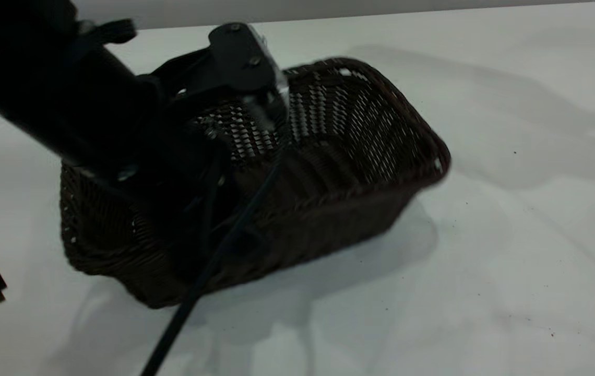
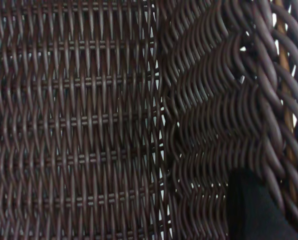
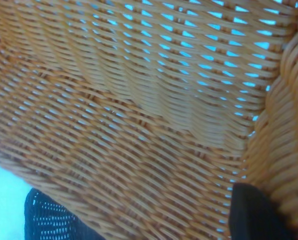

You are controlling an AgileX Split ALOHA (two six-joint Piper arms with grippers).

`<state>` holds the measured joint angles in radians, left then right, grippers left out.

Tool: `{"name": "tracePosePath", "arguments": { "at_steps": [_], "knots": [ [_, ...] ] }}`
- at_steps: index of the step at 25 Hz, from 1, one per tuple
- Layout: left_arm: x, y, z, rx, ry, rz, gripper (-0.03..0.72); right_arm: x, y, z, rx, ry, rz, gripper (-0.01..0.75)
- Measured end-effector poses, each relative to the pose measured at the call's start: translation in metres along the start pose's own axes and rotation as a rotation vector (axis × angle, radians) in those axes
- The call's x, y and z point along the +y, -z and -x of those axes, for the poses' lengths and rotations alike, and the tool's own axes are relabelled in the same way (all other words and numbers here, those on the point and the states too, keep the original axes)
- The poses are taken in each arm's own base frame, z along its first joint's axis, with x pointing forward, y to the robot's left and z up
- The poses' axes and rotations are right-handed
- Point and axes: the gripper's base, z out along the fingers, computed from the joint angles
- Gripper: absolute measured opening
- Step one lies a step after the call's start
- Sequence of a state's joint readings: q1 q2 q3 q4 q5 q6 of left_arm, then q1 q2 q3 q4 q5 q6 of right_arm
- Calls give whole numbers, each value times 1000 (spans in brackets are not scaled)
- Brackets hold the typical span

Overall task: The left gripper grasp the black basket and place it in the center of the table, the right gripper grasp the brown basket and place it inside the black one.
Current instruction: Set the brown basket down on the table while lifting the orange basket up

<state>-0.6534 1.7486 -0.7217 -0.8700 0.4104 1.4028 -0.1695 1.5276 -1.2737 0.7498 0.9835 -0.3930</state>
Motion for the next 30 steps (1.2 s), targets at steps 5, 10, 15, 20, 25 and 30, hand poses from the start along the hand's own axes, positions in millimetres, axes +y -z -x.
{"name": "tracePosePath", "arguments": {
  "at_steps": [5,10,15,20,25,30],
  "knots": [
    [-4,5,-8,96,-109,-37,137,0,0,-1,6,0,3,108],
    [-1,6,-15,173,-254,-30,137,0,0,-1,6,-1,4,108],
    [2,6,-17,198,-340,-2,134,0,0,-1,6,1,4,108],
    [2,6,-17,195,-338,1,133,0,0,-1,6,6,4,108],
    [2,6,-16,183,-319,4,132,0,0,-1,5,9,5,108],
    [2,6,-16,184,-320,1,160,0,0,0,4,11,4,108]
  ]
}}
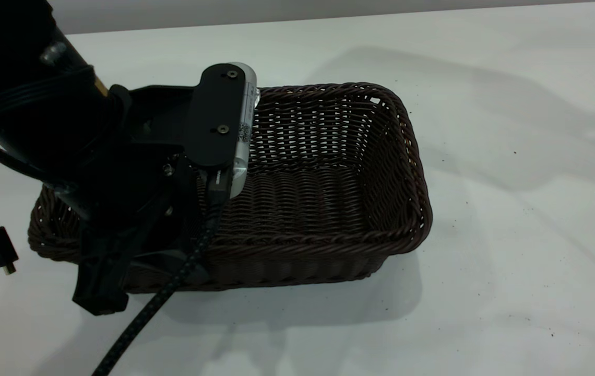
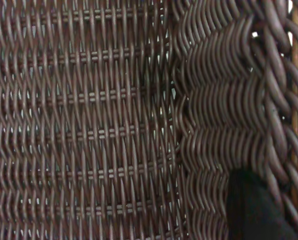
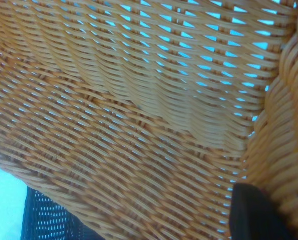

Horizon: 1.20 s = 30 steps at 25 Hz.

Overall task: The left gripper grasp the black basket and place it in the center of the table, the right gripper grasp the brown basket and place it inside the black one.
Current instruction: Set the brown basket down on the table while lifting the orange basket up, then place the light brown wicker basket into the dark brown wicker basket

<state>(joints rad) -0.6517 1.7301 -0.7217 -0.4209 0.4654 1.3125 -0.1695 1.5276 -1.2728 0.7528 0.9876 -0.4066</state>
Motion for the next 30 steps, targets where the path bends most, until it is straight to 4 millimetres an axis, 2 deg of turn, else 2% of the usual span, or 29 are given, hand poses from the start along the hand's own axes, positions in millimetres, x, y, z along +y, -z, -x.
{"name": "tracePosePath", "arguments": {
  "at_steps": [7,10,15,22,26,30],
  "knots": [
    [2,2,1,-8,3,24,445,0,0,0,-2,-5,6,108],
    [5,12,5,-39,1,82,510,1,0,0,-3,-7,9,108],
    [3,42,12,-119,69,146,527,-2,-4,1,7,-16,9,108],
    [-6,109,20,-286,56,348,528,-11,-21,-4,100,-59,19,108],
    [-14,151,21,-398,32,506,528,-3,-32,-6,157,-36,46,108],
    [-24,190,19,-517,21,689,529,13,-48,-4,250,16,95,108]
  ]
}}
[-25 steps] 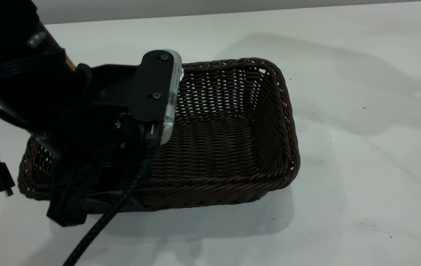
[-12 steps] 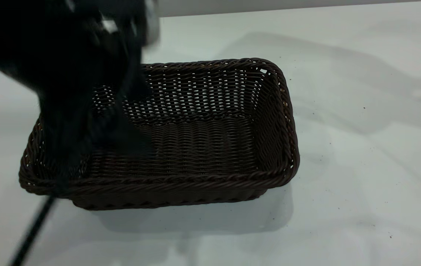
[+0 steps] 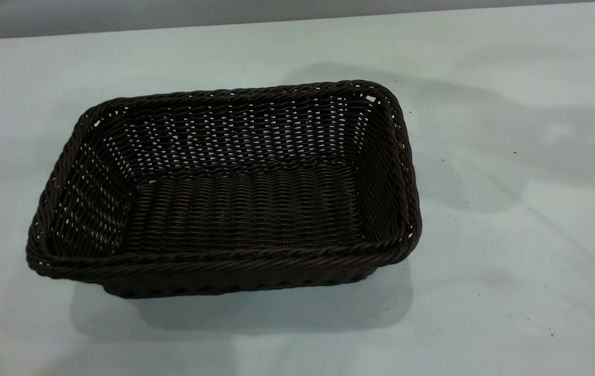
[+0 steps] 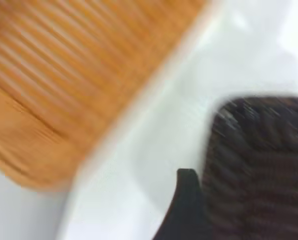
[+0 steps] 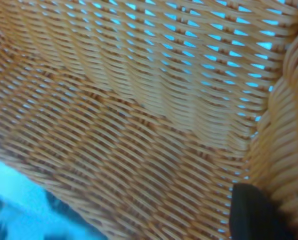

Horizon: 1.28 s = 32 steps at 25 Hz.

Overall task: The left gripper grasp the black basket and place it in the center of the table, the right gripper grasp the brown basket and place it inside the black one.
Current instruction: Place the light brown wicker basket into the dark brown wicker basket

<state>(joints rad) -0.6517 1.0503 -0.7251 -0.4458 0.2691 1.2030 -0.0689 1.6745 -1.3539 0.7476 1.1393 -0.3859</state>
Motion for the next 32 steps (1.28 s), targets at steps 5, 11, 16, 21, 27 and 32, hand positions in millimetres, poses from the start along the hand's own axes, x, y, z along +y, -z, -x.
{"name": "tracePosePath", "arguments": {
  "at_steps": [5,11,16,21,27,32],
  "knots": [
    [20,39,17,-162,27,249,527,18,-26,11,120,56,56,108],
    [31,49,23,-226,26,386,500,21,-71,8,239,76,39,108],
    [42,55,27,-281,23,528,465,30,-100,-2,331,114,22,108],
    [45,57,28,-293,21,559,435,38,-106,-7,356,137,12,108],
    [45,57,28,-293,18,561,428,48,-112,-12,379,166,17,107],
    [45,57,28,-293,17,563,427,53,-115,-15,390,172,17,107]
  ]
}}
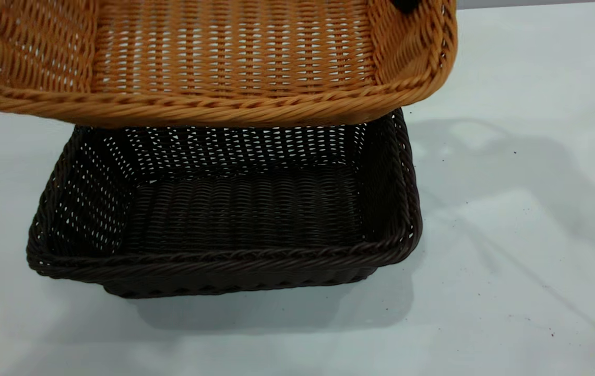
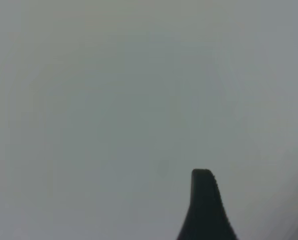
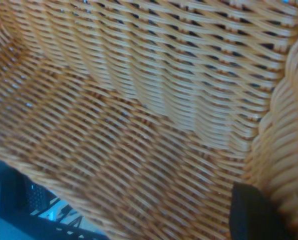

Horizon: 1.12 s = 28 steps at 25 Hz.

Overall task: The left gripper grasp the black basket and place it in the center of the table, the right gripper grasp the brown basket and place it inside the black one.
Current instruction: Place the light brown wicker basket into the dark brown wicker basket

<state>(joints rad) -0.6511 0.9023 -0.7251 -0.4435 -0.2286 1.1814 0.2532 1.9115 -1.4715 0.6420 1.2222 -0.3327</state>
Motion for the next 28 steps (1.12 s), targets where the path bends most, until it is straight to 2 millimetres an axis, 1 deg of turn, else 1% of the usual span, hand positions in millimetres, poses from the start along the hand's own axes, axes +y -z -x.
{"name": "tracePosePath", "arguments": {
  "at_steps": [3,7,10,14,20,25,28],
  "knots": [
    [0,0,0,0,0,0,427,1,-5,-3,13,-11,6,107],
    [1,0,0,-5,0,13,427,-5,-15,-12,58,-40,9,107],
    [2,0,1,-10,0,23,427,-6,-17,-15,71,-43,8,107],
    [2,0,1,-9,0,22,427,0,-19,-13,59,-46,36,107],
    [2,0,1,-8,0,21,427,20,-35,-18,120,36,11,107],
    [2,0,1,-7,0,18,427,19,-34,-19,123,36,-9,107],
    [2,0,1,-7,0,18,427,15,-39,-18,141,32,-12,107]
  ]
}}
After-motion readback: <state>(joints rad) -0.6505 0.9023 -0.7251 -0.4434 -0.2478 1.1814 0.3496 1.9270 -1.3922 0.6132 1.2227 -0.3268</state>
